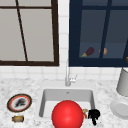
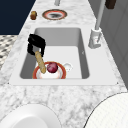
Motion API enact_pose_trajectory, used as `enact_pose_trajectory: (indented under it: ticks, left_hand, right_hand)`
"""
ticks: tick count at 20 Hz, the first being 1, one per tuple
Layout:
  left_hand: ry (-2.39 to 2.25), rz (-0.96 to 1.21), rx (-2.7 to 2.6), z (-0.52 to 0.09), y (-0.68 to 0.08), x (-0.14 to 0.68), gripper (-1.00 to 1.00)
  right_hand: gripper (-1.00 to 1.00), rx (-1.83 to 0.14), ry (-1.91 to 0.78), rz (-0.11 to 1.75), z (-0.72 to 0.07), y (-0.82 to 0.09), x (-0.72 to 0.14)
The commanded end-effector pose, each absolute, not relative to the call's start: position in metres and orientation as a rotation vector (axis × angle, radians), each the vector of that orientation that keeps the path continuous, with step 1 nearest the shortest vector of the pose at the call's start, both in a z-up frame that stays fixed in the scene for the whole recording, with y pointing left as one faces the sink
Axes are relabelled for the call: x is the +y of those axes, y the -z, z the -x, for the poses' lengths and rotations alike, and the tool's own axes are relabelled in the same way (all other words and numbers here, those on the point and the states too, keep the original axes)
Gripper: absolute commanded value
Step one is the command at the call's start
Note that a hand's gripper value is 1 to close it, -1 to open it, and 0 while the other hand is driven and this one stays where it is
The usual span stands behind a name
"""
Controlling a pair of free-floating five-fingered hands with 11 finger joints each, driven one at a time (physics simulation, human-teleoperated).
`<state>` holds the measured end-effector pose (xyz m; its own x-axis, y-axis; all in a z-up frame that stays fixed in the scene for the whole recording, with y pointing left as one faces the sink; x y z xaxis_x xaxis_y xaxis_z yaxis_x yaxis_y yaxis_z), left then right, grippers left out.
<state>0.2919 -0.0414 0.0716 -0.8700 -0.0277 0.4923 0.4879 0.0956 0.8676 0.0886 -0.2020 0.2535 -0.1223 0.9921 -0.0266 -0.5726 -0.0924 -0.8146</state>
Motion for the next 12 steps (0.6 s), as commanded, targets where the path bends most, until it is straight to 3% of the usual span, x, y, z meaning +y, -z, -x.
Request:
enact_pose_trajectory:
  ticks: [1,12]
  left_hand:
    - [1.848,0.446,-1.981,-0.295,-0.05,-0.053,1.0]
    - [1.85,0.525,-2.003,-0.371,-0.024,-0.032,1.0]
  right_hand:
    - [0.0,-0.783,-1.563,0.729,-0.089,-0.254,-0.202]
    - [0.0,-0.783,-1.563,0.729,-0.089,-0.254,-0.202]
